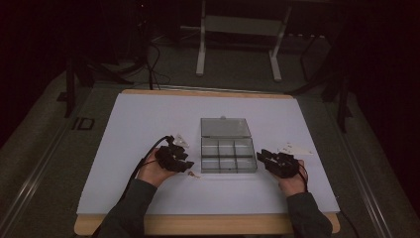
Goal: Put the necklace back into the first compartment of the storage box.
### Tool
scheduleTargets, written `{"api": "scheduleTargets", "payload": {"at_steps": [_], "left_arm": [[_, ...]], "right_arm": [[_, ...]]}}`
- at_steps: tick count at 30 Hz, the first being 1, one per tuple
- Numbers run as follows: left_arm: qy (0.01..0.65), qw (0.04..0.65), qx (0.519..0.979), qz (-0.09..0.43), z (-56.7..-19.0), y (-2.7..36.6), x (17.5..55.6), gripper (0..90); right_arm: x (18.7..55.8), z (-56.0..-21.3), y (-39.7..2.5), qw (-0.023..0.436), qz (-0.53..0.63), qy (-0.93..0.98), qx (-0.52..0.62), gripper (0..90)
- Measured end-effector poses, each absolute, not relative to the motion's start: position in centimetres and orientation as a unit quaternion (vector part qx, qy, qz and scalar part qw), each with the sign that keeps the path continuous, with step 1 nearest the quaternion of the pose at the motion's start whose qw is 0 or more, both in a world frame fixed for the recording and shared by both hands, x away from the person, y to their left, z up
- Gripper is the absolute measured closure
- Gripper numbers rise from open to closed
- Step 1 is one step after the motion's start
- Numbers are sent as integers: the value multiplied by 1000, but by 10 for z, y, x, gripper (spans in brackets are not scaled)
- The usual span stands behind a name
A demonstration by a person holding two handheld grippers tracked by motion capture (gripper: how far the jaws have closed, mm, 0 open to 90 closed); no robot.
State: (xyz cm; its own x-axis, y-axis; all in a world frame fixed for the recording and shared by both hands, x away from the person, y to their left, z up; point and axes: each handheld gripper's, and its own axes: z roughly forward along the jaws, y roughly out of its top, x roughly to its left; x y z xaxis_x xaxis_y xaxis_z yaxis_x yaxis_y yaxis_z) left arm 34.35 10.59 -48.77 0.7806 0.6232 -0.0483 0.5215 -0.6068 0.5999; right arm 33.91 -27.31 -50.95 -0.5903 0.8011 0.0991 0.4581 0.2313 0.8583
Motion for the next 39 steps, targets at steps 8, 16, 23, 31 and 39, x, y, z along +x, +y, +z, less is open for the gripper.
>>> {"api": "scheduleTargets", "payload": {"at_steps": [8,16,23,31,39], "left_arm": [[318,279,903,80,-490,100,345,593],[313,259,911,69,-495,95,345,621],[311,244,917,61,-501,90,345,625],[308,238,920,47,-504,87,346,645],[301,229,925,36,-508,82,348,650]], "right_arm": [[339,-510,-274,184,463,762,414,699],[339,-510,-273,181,464,763,413,697],[339,-510,-272,175,461,767,410,696],[338,-510,-272,180,460,766,411,696],[338,-510,-272,182,461,766,410,696]]}}
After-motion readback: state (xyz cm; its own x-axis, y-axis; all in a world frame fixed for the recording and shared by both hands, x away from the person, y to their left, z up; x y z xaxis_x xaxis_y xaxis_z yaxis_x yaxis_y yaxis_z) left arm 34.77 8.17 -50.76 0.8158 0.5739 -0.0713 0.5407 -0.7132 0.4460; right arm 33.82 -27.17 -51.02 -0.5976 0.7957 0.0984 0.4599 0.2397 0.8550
